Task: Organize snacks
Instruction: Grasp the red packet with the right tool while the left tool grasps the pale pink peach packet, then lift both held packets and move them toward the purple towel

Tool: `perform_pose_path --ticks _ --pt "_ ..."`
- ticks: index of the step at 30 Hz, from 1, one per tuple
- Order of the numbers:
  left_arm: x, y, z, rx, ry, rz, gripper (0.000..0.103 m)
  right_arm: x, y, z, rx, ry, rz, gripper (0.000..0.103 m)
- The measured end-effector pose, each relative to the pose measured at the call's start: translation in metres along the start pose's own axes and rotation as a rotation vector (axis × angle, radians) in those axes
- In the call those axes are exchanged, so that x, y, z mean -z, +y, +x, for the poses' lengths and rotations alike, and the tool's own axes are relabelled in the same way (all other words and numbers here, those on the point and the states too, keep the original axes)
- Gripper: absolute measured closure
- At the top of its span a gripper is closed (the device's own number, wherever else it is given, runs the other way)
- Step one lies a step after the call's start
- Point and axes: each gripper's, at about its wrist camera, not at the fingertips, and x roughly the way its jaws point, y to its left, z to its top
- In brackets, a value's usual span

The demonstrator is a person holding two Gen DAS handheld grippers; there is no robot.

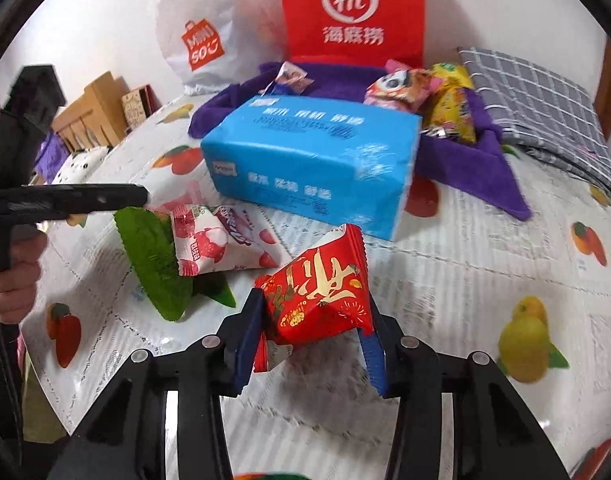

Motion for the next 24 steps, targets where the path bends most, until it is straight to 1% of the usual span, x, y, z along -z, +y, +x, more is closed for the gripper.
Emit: perform_pose_path --ticks 2,4,6,8,9,10,13,15,17,18,19,21,23,24 --pt "0.000 -0.011 0.009 -0.018 0.021 0.068 0.048 0.002 -0.005 -0.008 0.006 -0.014 0.020 0.058" --pt "0.001 -0.019 0.018 -0.039 0.036 0.112 0.048 0.005 -0.013 -0.016 0.010 -0.027 0.052 0.058" --pt "0.002 -0.024 0.026 -0.065 0.047 0.135 0.048 0.008 -0.018 -0.021 0.021 -0.032 0.080 0.058" --pt "0.006 -0.031 0.028 -0.111 0.024 0.179 0.056 0.011 -0.023 -0.021 0.044 -0.021 0.118 0.058" --pt "0.007 -0.033 0.028 -0.126 0.018 0.192 0.061 0.013 -0.025 -0.021 0.050 -0.017 0.135 0.058" --pt "0.008 -0.034 0.027 -0.138 0.014 0.201 0.065 0.015 -0.026 -0.020 0.053 -0.014 0.146 0.058" --pt "0.008 -0.027 0.020 -0.138 0.016 0.172 0.067 0.023 -0.030 -0.016 0.068 0.005 0.185 0.057" --pt "0.010 -0.022 0.016 -0.162 0.009 0.157 0.067 0.027 -0.032 -0.013 0.068 0.025 0.201 0.055" --pt "0.012 -0.016 0.012 -0.202 0.018 0.150 0.067 0.031 -0.033 -0.012 0.079 0.040 0.199 0.054" --pt "0.012 -0.014 0.012 -0.214 0.016 0.147 0.066 0.033 -0.032 -0.013 0.087 0.040 0.194 0.049" --pt "0.013 -0.011 0.010 -0.228 0.012 0.142 0.066 0.035 -0.032 -0.015 0.102 0.046 0.185 0.040" --pt "0.014 -0.007 0.010 -0.231 0.011 0.135 0.064 0.038 -0.031 -0.019 0.126 0.055 0.166 0.033" --pt "0.013 -0.006 0.012 -0.230 0.013 0.140 0.064 0.043 -0.030 -0.026 0.150 0.044 0.147 0.030" --pt "0.013 -0.007 0.013 -0.234 0.009 0.142 0.061 0.044 -0.030 -0.029 0.158 0.041 0.141 0.028"
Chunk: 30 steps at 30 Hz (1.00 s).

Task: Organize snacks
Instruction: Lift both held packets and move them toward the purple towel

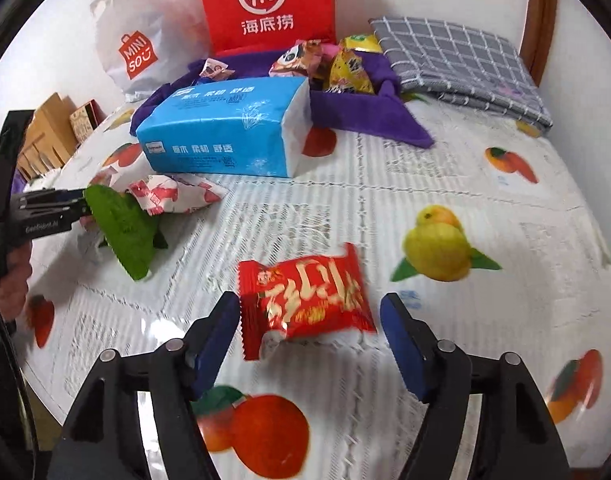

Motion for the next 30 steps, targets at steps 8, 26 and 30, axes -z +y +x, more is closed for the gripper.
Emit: perform_pose_path --ticks 8,26,30 --pt "-0.007 -0.004 0.008 -0.009 -0.014 0.004 0.052 -0.007 0.003 0.004 0.003 -0.032 -0.017 0.028" --pt "0.005 0.008 -0.020 0.076 -0.056 -0.082 0.067 -0.006 0.003 -0.004 -0.018 -0.074 0.019 0.048" --pt "0.005 0.008 -0.033 0.110 -0.072 -0.105 0.067 -0.010 0.005 -0.015 -0.025 -0.099 0.035 0.048"
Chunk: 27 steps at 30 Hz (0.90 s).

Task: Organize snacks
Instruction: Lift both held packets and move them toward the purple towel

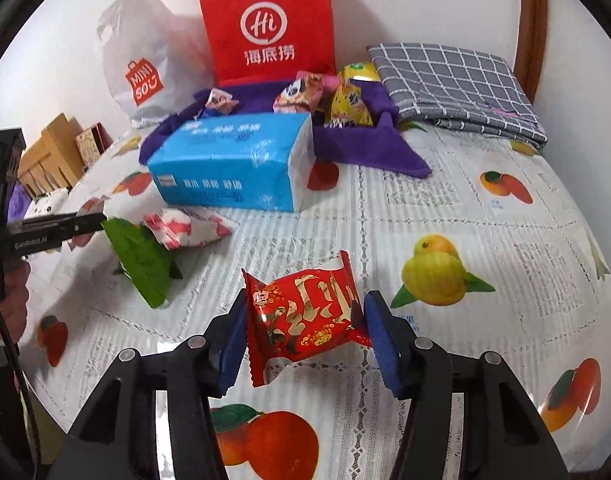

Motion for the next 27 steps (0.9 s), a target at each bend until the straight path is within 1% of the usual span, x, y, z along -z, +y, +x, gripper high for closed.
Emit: perform_pose_path --ticks 9,15,21,27 --pt "-0.008 -0.016 -0.026 0.079 -0.037 -0.024 0.067 -0.024 0.000 -0.027 -0.008 -0.050 0.063 0.048" --pt "-0.016 -0.025 -0.035 0.106 -0.053 -0.032 0.067 -0.041 0.002 -0.034 -0.005 -0.065 0.081 0.048" --pt "-0.025 -0.031 -0.038 0.141 -0.061 -0.041 0.067 -0.058 0.008 -0.040 -0.026 -0.085 0.079 0.048" --pt "-0.039 -0.032 -0.039 0.165 -0.072 -0.055 0.067 -0.084 0.016 -0.045 -0.044 -0.113 0.060 0.048"
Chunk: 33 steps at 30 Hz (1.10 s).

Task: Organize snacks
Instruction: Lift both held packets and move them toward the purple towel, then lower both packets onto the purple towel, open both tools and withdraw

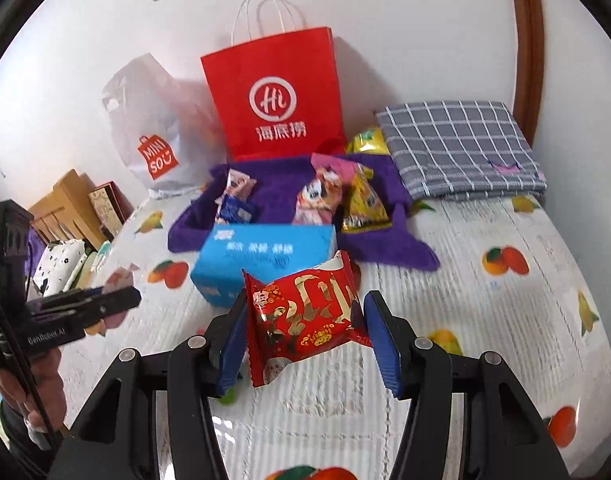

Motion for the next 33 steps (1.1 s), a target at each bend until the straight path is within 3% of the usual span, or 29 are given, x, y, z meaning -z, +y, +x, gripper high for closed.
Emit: perform_pose_path --ticks 14,23,33 --pt "-0.056 0.012 0.018 0.014 -0.014 -0.030 0.067 -0.071 0.007 0.038 -0.071 -0.005 -0.002 0.048" --pt "-0.092 0.037 0.045 -0.046 -0.008 -0.049 0.067 -0.109 0.008 0.076 -0.092 0.010 -0.005 0.048" --pt "-0.121 0.070 0.077 -0.075 0.010 -0.112 0.067 -0.155 0.034 0.150 -0.159 0.095 -0.062 0.048"
